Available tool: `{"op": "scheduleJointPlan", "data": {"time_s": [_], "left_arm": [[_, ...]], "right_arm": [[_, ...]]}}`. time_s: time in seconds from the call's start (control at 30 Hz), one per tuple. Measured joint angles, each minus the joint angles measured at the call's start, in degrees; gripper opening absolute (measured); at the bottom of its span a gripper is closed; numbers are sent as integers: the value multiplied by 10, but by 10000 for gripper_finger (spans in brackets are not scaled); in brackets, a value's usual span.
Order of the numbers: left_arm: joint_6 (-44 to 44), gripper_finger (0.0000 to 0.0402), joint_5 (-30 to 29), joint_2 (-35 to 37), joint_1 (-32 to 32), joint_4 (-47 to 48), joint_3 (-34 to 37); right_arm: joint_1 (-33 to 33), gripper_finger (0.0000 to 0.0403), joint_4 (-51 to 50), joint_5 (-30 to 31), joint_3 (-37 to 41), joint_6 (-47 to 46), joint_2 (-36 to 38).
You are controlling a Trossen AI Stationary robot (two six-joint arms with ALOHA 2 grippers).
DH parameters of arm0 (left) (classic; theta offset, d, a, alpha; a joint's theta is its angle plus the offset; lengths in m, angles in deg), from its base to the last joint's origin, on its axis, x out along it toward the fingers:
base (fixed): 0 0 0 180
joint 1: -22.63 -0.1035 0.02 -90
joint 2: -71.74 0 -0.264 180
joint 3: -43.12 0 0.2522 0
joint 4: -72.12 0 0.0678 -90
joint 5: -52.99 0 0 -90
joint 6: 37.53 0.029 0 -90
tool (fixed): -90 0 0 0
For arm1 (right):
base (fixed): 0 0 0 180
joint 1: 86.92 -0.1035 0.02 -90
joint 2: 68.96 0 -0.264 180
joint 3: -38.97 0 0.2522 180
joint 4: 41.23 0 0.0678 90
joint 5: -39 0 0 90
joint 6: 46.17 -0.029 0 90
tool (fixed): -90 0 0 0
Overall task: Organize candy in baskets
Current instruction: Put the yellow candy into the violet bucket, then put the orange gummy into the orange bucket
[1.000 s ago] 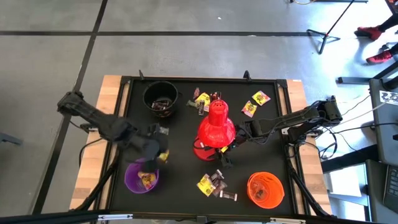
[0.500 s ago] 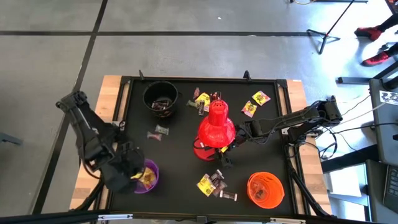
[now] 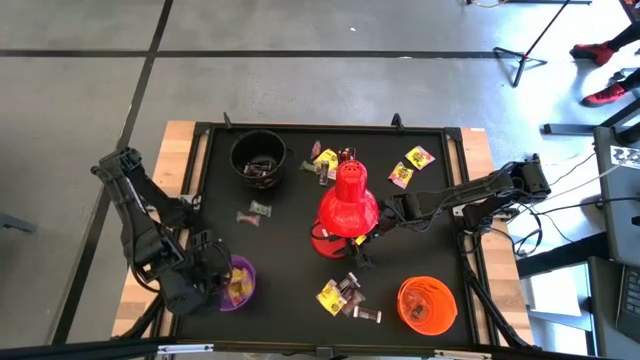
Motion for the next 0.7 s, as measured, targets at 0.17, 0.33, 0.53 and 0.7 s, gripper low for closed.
{"op": "scheduleJointPlan", "data": {"time_s": [0.17,0.33,0.53,0.7], "left_arm": [[1,101,-57,1,-13,77,0],[6,102,-156,10,-34,169,4],[75,102,-173,87,-89,113,75],[105,102,-131,173,-153,31,191]], "right_arm": [[0,179,0,0,0,0,0],[0,179,0,0,0,0,0],[0,179,1,0,0,1,0],[0,179,1,-2,0,1,0]]}}
